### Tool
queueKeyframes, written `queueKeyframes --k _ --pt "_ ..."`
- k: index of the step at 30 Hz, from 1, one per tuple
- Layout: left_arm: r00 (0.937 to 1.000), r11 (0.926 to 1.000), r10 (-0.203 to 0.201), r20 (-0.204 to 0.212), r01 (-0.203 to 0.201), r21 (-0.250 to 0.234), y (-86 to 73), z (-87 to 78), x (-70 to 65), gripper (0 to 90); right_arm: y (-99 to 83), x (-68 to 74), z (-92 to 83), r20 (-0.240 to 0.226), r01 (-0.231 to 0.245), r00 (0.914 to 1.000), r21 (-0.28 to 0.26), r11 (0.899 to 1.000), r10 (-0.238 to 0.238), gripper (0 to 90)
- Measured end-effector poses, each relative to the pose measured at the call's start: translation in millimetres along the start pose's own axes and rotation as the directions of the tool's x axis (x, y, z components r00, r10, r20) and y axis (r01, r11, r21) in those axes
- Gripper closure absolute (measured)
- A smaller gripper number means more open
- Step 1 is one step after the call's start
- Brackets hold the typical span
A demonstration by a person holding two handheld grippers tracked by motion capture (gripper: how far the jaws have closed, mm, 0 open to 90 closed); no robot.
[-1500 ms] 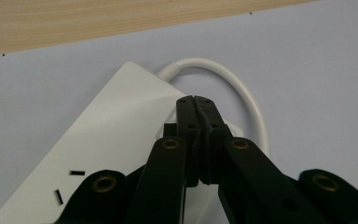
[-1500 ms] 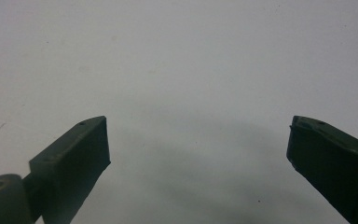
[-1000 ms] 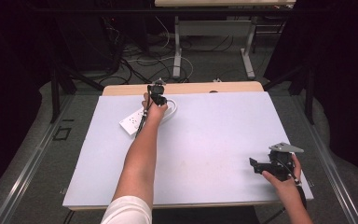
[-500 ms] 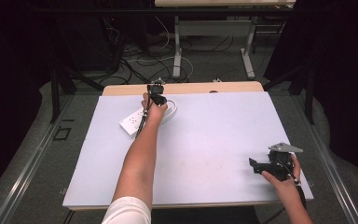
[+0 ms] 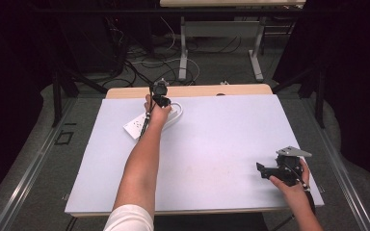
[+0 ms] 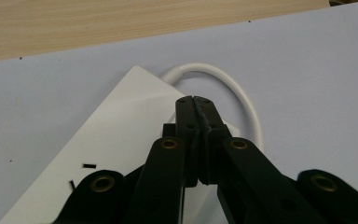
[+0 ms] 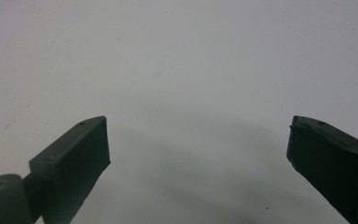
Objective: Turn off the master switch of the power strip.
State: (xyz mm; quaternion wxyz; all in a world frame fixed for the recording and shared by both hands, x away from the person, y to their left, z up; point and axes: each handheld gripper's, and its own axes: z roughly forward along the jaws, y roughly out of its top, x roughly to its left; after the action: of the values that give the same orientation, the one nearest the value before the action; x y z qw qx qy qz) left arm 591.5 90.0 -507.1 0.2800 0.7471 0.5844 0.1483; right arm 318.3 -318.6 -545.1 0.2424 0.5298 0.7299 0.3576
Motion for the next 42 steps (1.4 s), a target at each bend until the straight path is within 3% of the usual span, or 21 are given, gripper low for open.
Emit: queueKeyframes --k 5,13,18,30,32,35,42 --pt "1.0000 1.0000 -0.001 0.008 0.001 -0.006 0.6 -3.4 1.6 87.8 -0.3 0.8 1.1 0.005 0.007 1.0000 0.001 1.000 -0.007 5.3" --pt "0.9998 0.9994 0.004 0.020 -0.003 -0.033 0.8 -6.3 0.2 69.5 -0.1 0.9 0.5 0.003 0.012 0.9999 0.000 1.000 -0.012 5.3" --pt "0.9999 0.9983 0.016 -0.003 -0.016 -0.056 1.4 -7.9 2.4 57.7 -0.3 2.1 1.1 0.004 0.009 1.0000 0.003 1.000 -0.009 5.3" --pt "0.9997 0.9990 0.019 0.013 -0.018 -0.040 1.1 -10.7 10.7 42.3 -0.5 2.0 0.6 0.013 0.016 0.9998 -0.001 1.000 -0.016 5.5" --pt "0.9996 0.9989 0.027 0.001 -0.027 -0.039 0.8 -12.2 11.5 38.3 -0.6 2.5 0.9 0.013 0.014 0.9998 0.000 1.000 -0.014 5.5" --pt "0.9999 0.9989 0.014 0.004 -0.014 -0.044 0.8 -15.5 11.9 32.6 -0.6 2.5 0.9 0.014 0.018 0.9997 0.001 1.000 -0.018 5.5" --pt "0.9991 0.9980 0.041 -0.002 -0.041 -0.048 2.2 -30.2 13.5 29.1 -0.6 3.2 0.3 0.017 0.021 0.9996 0.005 1.000 -0.021 5.5"
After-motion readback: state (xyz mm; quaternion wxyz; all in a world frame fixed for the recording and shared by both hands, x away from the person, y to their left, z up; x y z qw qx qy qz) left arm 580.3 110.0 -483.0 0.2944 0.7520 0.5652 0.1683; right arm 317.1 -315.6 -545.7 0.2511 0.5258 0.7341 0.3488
